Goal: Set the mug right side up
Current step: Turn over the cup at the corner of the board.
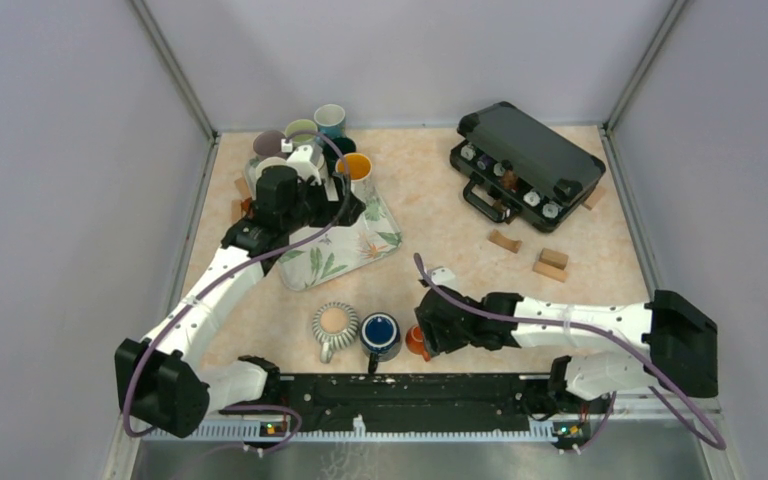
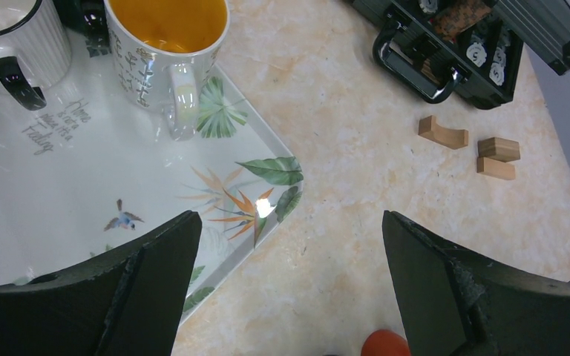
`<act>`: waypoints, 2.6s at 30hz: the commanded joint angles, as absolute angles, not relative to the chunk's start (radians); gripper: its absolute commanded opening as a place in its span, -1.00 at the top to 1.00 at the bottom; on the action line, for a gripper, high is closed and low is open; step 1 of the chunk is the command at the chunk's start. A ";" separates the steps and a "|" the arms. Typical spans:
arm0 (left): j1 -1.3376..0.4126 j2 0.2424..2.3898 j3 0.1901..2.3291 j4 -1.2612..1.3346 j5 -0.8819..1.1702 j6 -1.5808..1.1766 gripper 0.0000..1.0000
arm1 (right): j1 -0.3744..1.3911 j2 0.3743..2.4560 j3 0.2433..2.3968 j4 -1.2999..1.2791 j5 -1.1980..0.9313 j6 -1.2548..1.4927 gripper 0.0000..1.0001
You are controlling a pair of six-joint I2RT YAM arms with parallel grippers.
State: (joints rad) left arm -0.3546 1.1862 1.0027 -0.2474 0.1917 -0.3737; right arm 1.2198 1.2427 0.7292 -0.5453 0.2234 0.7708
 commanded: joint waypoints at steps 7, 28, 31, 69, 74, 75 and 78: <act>-0.328 1.157 0.982 -0.206 0.235 -0.391 -0.97 | 1.256 1.330 0.825 -0.536 0.234 0.788 -0.04; -0.308 1.171 0.976 -0.192 0.270 -0.400 -0.97 | 1.228 1.414 0.865 -0.564 0.306 0.782 0.29; -0.307 1.172 0.976 -0.193 0.269 -0.400 -0.97 | 1.189 1.407 0.857 -0.548 0.293 0.758 0.37; -0.284 1.190 0.971 -0.184 0.310 -0.408 -0.97 | 1.149 1.492 0.897 -0.524 0.254 0.658 0.60; -0.284 1.192 0.971 -0.183 0.314 -0.411 -0.97 | 1.148 1.498 0.902 -0.526 0.256 0.657 0.62; -0.283 1.193 0.971 -0.183 0.315 -0.411 -0.97 | 1.148 1.500 0.902 -0.526 0.256 0.658 0.65; -0.284 1.194 0.971 -0.181 0.321 -0.414 -0.97 | 1.147 1.504 0.904 -0.526 0.255 0.658 0.83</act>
State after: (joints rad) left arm -0.2890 1.1873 0.9771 -0.2325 0.2993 -0.3996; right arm 1.1553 1.4841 0.8612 -0.5213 0.2363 0.6708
